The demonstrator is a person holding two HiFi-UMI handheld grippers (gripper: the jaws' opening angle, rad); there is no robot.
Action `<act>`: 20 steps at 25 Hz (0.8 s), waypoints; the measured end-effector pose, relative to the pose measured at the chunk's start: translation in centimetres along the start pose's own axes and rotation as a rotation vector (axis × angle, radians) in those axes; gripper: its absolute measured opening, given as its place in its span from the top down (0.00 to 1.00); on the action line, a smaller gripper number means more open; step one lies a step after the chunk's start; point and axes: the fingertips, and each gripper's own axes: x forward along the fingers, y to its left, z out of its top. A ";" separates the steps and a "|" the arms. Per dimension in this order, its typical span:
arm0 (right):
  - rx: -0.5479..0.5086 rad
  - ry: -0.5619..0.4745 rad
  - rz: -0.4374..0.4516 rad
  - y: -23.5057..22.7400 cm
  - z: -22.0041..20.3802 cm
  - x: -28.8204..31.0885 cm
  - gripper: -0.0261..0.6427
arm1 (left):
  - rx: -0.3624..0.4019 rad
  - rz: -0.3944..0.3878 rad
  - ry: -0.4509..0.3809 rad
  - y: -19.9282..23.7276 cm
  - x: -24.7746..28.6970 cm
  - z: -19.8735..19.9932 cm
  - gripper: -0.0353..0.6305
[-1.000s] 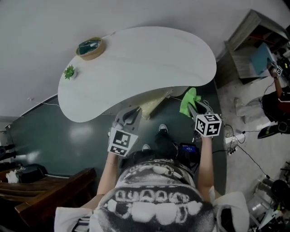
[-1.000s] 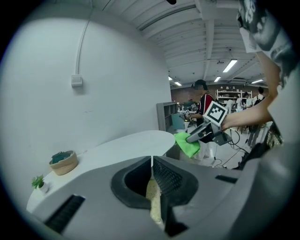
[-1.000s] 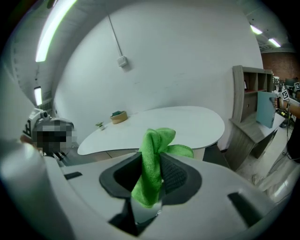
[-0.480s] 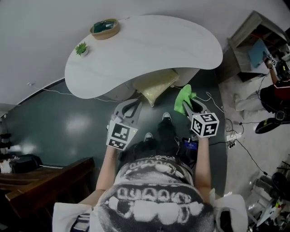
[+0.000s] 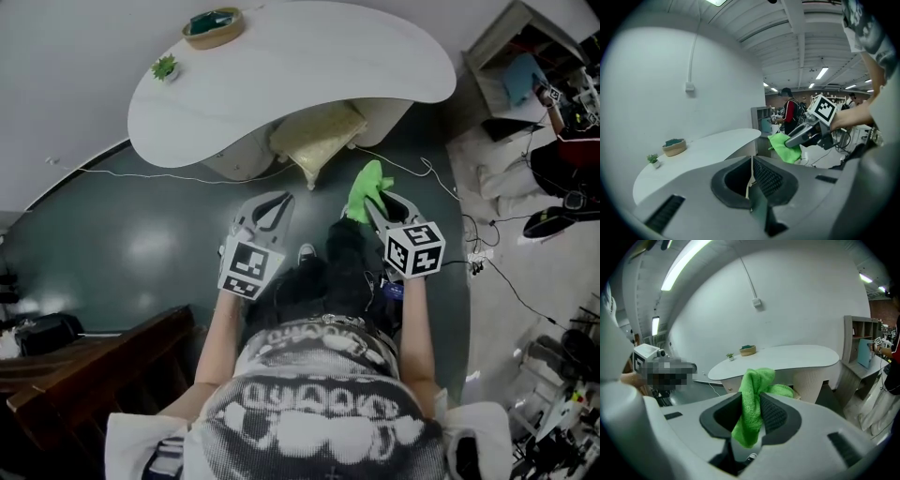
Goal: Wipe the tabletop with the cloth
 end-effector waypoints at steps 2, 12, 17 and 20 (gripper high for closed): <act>-0.006 0.004 0.001 0.8 -0.6 -0.5 0.78 | 0.000 -0.014 0.003 -0.6 -0.4 -0.5 0.93; -0.023 0.012 -0.030 2.1 -2.6 -2.7 0.79 | 0.007 -0.097 -0.005 -3.7 -0.6 -1.4 0.93; -0.041 0.011 -0.059 2.0 -3.4 -3.4 0.79 | 0.020 -0.135 -0.009 -5.1 -0.1 -1.3 0.93; -0.039 0.011 -0.065 1.8 -3.6 -3.6 0.79 | 0.031 -0.157 -0.009 -5.9 0.1 -1.3 0.93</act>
